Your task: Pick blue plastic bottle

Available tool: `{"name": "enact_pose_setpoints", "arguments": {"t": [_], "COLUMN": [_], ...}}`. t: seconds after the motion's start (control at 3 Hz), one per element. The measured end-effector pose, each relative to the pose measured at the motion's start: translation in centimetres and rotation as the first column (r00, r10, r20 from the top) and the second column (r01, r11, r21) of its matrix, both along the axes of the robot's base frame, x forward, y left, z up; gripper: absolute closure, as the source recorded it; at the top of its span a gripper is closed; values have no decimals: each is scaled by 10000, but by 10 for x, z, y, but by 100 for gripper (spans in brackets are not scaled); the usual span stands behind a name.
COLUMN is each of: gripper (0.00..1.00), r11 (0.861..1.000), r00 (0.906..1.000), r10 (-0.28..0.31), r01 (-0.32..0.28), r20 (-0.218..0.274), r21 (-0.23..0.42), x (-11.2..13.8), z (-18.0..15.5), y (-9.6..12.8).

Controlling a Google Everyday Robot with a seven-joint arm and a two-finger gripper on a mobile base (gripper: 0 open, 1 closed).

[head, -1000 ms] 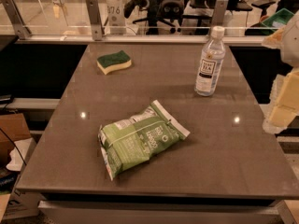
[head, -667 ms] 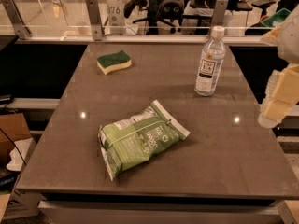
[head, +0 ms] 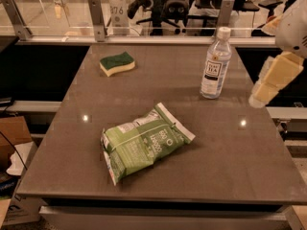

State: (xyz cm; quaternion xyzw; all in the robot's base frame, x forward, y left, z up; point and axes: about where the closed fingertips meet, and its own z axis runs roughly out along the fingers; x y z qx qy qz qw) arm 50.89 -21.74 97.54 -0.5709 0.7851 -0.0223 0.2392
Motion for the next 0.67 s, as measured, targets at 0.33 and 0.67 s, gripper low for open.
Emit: {"name": "enact_pose_setpoints", "arguments": {"t": [0.33, 0.67], "gripper": [0, 0], "r11": [9966, 9859], "r00": [9993, 9987], "r10": [-197, -378], "r01": [169, 314], "r20": [332, 355], "r21": [804, 1643], "x": [36, 69], "z": [-4, -10], "y": [-2, -3]}}
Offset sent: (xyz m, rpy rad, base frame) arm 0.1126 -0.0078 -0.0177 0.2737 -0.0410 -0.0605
